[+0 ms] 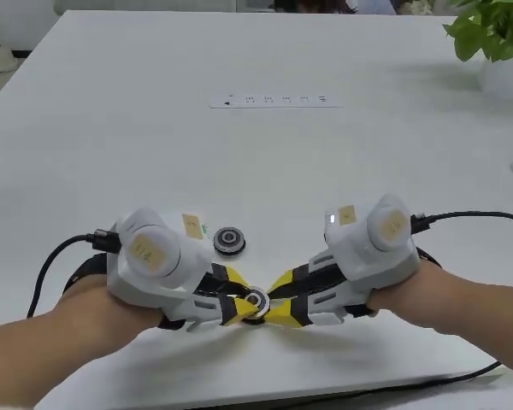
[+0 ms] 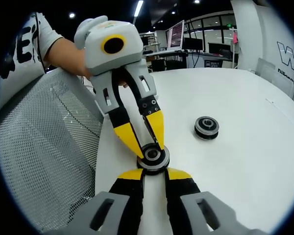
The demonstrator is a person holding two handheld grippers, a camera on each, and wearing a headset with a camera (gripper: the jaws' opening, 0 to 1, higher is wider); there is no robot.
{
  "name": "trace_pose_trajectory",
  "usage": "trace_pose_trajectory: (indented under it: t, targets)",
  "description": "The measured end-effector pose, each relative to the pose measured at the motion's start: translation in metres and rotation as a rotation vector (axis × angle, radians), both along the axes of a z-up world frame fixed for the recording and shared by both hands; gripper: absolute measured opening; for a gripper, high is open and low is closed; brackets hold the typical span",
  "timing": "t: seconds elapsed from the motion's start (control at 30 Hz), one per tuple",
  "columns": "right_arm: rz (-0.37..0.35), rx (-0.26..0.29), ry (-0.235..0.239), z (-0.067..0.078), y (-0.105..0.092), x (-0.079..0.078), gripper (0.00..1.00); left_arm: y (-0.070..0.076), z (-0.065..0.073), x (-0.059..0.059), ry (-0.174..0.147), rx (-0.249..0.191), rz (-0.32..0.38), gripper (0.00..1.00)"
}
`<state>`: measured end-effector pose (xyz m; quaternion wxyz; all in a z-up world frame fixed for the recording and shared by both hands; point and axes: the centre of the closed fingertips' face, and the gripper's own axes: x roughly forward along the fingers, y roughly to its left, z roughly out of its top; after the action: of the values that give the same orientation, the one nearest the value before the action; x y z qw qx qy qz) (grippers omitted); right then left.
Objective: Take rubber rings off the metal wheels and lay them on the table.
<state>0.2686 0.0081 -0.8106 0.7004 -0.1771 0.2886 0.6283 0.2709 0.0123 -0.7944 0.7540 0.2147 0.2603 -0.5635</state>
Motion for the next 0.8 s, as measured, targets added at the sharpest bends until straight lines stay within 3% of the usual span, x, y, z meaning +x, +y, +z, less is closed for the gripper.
trace_pose_trajectory:
  t: [0.1,0.53,0.8]
  targets:
    - [-0.031,0.01,0.034,-0.0023,-0.0018,0.0022,0.06,-0.0002,0.0001,-0.0003,-0.002,-0.002,0.0,0.14]
    - [-0.06,-0.005,0.048,-0.0023,-0.0019,0.0052,0.0,-0.0003,0.0,-0.0004,-0.01,0.002,-0.003,0.13]
    - [-0.108,0.014,0.094,0.0014,-0.0048,0.0099,0.0,-0.0002,-0.0003,0.0009,-0.01,0.002,0.0,0.13]
